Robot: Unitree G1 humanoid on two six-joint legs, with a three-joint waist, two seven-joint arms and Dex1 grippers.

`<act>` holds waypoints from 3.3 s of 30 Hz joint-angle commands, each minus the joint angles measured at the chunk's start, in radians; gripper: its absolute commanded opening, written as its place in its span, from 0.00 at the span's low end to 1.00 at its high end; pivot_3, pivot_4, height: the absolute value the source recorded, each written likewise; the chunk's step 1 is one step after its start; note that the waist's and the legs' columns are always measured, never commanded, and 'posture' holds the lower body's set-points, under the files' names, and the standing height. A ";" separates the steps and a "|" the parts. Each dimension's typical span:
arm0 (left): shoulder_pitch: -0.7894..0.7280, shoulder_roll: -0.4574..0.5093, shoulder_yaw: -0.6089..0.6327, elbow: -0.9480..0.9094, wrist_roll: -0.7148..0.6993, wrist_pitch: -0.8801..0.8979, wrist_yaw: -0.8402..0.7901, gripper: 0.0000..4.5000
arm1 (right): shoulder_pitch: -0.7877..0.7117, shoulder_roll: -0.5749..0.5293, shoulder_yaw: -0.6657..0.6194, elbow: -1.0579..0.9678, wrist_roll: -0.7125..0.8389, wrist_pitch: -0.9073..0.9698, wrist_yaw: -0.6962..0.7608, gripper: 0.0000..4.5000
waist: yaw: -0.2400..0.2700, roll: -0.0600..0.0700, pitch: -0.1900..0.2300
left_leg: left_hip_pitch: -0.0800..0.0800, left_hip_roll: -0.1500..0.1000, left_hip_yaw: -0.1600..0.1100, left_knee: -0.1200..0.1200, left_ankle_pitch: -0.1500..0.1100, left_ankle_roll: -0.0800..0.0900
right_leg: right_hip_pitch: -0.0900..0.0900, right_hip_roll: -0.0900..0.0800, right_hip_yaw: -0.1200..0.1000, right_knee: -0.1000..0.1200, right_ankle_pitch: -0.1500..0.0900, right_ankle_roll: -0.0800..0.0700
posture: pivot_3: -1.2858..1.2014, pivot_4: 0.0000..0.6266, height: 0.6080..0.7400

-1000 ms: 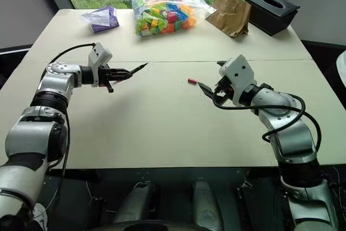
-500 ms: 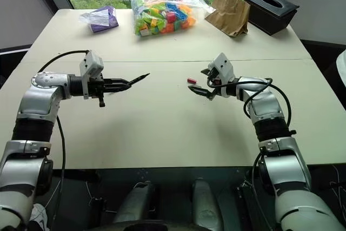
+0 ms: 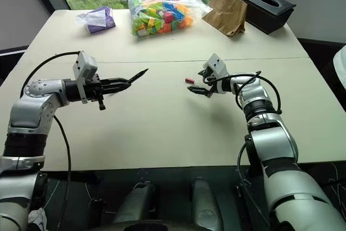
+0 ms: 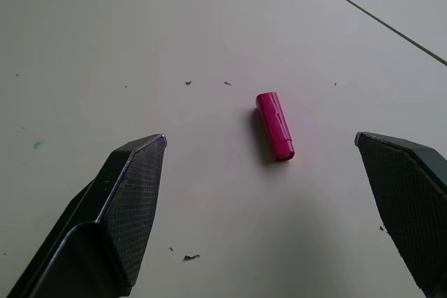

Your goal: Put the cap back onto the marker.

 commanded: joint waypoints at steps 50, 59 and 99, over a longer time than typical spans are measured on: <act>0.106 0.077 0.047 -0.177 -0.090 0.010 0.125 0.01 | -0.081 0.124 -0.060 0.170 -0.135 -0.083 -0.140 0.01 | -0.001 0.000 0.000 | 0.001 0.000 -0.001 -0.001 0.001 -0.001 | 0.000 0.000 0.001 0.000 0.000 0.000 | 0.52 0.24 1.00; 0.082 0.072 0.010 -0.141 -0.078 -0.017 0.089 0.01 | -0.058 0.081 -0.029 0.098 -0.174 -0.162 -0.093 0.01 | 0.000 0.000 0.000 | 0.001 0.000 0.000 -0.001 0.001 -0.001 | 0.000 0.000 0.001 0.000 0.000 0.000 | 0.52 0.24 1.00; -0.193 -0.007 -0.231 0.213 0.218 -0.478 -0.064 0.01 | 0.158 -0.101 0.167 -0.980 -0.198 0.154 0.071 0.01 | 0.003 0.001 0.001 | 0.001 0.000 0.001 -0.001 0.001 -0.001 | 0.000 0.000 0.001 0.000 0.000 0.000 | 0.52 0.24 1.00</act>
